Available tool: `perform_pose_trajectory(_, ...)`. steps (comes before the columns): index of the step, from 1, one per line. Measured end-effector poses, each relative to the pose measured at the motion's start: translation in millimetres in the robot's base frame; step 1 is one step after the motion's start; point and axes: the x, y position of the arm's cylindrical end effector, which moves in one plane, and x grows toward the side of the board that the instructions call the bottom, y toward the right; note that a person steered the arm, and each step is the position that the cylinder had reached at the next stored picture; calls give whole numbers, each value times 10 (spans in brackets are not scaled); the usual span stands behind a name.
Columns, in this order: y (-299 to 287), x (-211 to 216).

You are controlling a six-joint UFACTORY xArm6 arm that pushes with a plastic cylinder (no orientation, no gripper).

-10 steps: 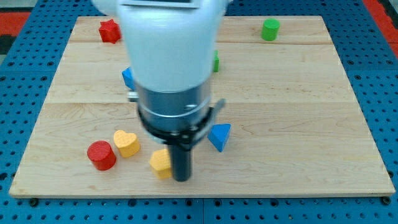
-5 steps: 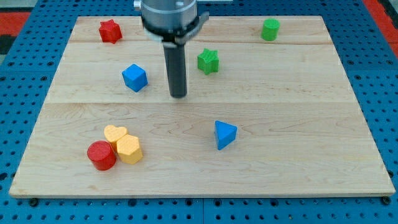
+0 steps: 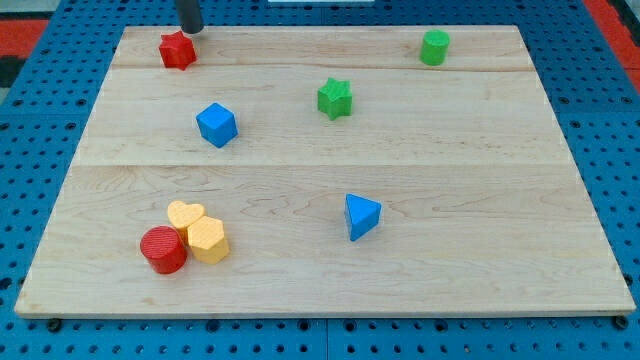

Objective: Push the red star to red and yellow blocks

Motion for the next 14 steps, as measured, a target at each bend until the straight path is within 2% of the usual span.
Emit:
perform_pose_trajectory(1,4,512)
perform_pose_trajectory(3,-156,960)
perform_pose_trajectory(4,-334,1044)
perform_pose_trajectory(6,-333,1530)
perform_pose_trajectory(7,-321,1312)
perform_pose_trajectory(8,-763,1201)
perform_pose_trajectory(9,-761,1673)
perform_pose_trajectory(12,-176,1967)
perform_pose_trajectory(14,-9,1960)
